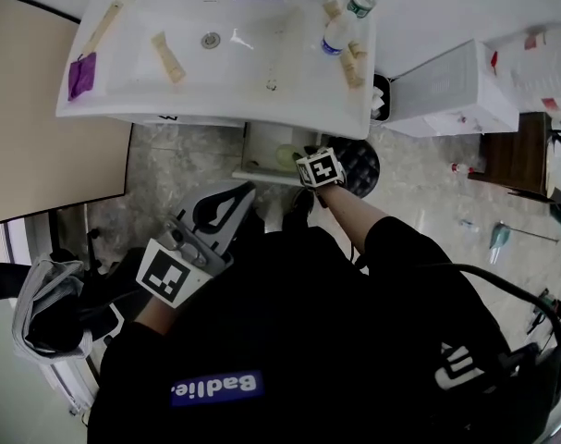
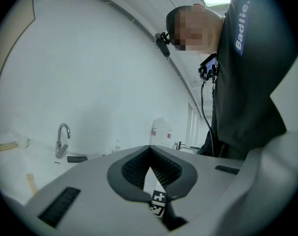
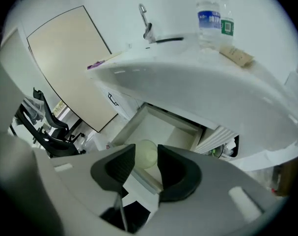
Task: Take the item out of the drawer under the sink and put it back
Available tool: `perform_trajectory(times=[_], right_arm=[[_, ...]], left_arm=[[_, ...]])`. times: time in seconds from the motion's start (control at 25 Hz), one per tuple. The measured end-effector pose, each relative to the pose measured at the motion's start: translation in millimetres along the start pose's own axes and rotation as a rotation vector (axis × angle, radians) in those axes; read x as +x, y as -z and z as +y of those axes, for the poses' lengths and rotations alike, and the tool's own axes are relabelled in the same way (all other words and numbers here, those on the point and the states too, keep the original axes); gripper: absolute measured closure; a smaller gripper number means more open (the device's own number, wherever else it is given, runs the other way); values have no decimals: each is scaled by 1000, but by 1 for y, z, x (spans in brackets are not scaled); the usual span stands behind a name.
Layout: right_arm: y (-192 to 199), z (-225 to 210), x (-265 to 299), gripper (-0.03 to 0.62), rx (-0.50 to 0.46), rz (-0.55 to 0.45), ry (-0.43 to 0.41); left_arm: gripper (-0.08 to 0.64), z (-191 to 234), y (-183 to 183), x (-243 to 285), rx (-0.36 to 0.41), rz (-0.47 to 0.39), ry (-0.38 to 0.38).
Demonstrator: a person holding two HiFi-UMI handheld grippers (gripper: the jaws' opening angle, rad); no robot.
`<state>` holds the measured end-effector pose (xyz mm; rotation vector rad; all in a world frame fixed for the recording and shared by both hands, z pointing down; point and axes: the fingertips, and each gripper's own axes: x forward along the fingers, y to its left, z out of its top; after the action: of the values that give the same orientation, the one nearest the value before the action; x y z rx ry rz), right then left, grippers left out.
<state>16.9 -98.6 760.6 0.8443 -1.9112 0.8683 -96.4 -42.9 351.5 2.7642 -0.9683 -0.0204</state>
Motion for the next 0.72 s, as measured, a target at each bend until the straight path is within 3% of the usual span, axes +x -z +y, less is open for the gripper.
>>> perform_trajectory(times=[0.36, 0.72], right_arm=[[-37, 49, -95, 468, -105, -215, -65], [-73, 88, -206, 571, -160, -457, -114]], left_arm=[[555, -15, 5, -2, -29, -15, 21], [555, -32, -11, 18, -11, -44, 100]])
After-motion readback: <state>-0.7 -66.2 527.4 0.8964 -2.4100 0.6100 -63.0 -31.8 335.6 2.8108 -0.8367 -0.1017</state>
